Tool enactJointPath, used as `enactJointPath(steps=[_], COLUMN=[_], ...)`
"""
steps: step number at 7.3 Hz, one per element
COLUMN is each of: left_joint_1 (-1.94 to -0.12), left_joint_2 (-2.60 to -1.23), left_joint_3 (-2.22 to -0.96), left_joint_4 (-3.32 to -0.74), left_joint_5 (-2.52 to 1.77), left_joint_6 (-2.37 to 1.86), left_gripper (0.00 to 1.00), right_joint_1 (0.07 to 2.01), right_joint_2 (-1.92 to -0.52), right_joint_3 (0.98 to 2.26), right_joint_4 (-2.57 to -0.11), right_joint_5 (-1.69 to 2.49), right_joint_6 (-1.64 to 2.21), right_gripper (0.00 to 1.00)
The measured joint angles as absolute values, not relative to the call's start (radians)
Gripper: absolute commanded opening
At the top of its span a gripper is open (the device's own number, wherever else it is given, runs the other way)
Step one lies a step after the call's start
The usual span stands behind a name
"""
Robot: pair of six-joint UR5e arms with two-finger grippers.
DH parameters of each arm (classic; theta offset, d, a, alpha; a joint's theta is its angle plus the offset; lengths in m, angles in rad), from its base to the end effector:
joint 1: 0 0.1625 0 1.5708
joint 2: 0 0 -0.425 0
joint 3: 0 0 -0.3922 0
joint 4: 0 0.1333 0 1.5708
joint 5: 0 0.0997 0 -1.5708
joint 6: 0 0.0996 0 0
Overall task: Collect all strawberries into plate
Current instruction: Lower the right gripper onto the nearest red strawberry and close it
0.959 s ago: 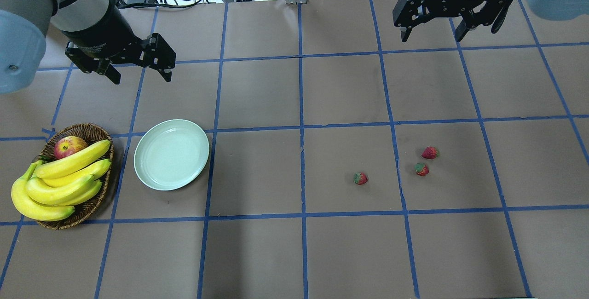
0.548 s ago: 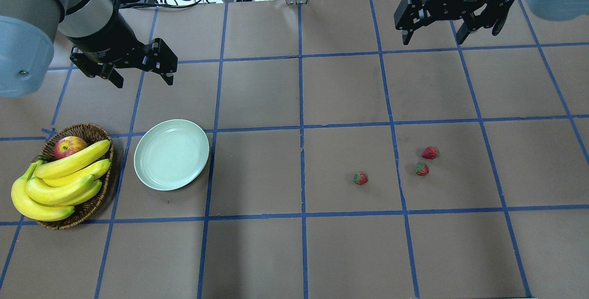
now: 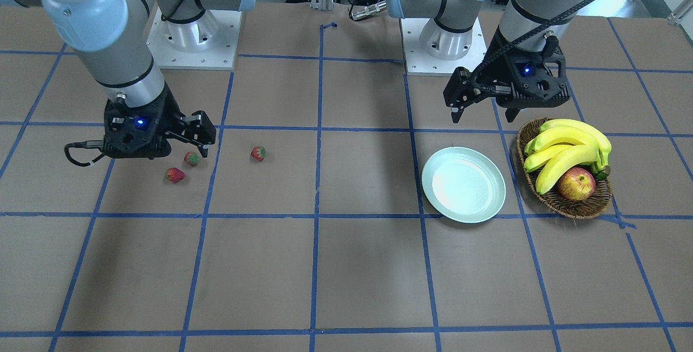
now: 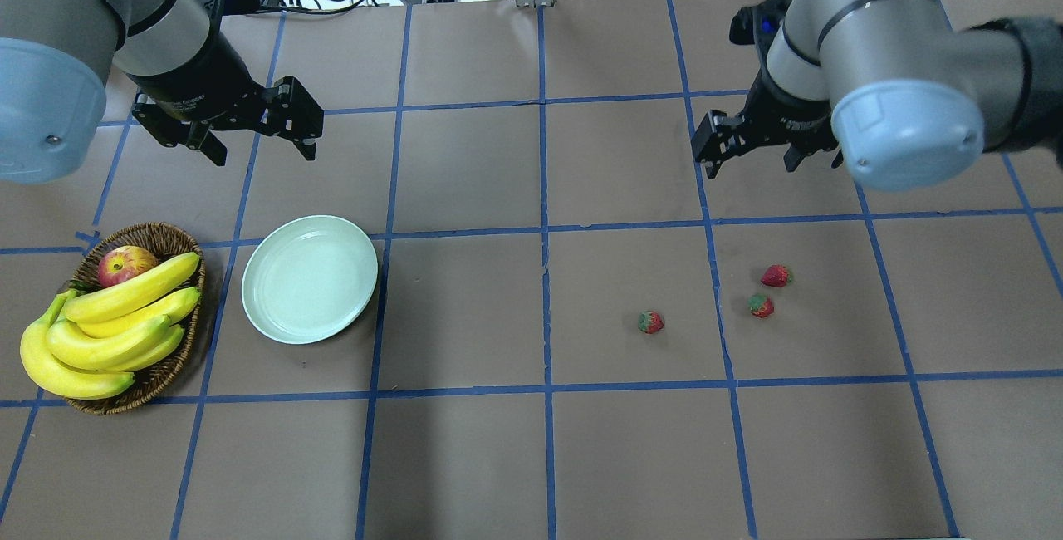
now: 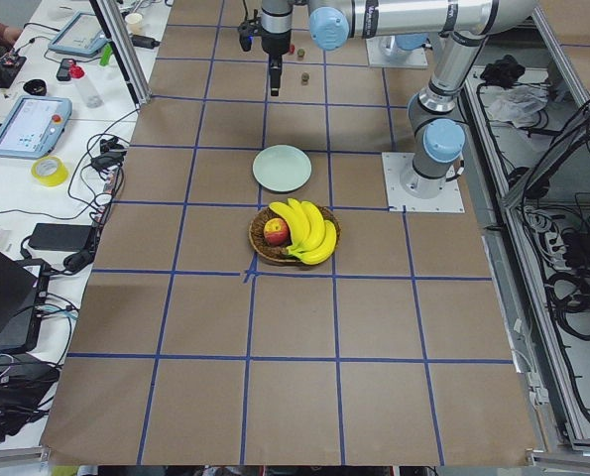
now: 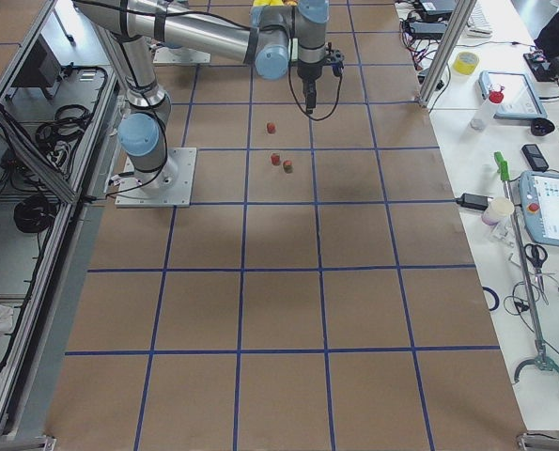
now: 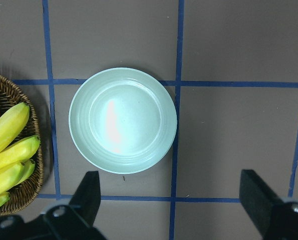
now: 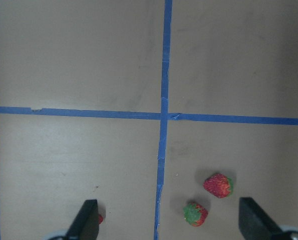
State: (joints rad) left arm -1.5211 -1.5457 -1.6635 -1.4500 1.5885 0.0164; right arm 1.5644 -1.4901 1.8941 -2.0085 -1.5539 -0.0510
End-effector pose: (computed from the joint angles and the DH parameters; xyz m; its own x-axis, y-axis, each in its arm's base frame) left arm -0.1073 -0.4914 0.4667 -0.9992 -0.0342 -0.0186 -0.0332 0.9980 -0.0529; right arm 0.1318 -0.4987 0.3358 -0.9989 -0.0451 -0.0151 -0.0446 0.9984 -0.0345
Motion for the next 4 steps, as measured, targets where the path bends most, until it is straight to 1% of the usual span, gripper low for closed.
enactJointPath(steps=[1,2,3,4], left_joint_1=[-1.522,-1.524,-1.525,-1.526], left_joint_2=[-1.545,-1.544,-1.543,-1.543], left_joint_3=[-1.663,-1.663,-1.664,-1.664], left_joint_4=[-1.451,-1.451,-1.451,-1.451], left_joint_5=[1.588,1.588,1.59,1.59], left_joint_6=[0.016,0.016,0.016,0.016], left_gripper=[1.0,1.0,1.0,1.0], right_joint_1=[1.591,1.63,1.669,1.708], right_joint_2=[-1.488,-1.479,-1.459,-1.435], right_joint_3=[2.025,2.129,2.188,2.214], right_joint_4=[-2.14,-2.255,-2.324,-2.36], right_joint_5=[-1.537,-1.515,-1.505,-1.502], right_joint_6=[-0.005,0.068,0.143,0.197], right_gripper=[1.0,1.0,1.0,1.0])
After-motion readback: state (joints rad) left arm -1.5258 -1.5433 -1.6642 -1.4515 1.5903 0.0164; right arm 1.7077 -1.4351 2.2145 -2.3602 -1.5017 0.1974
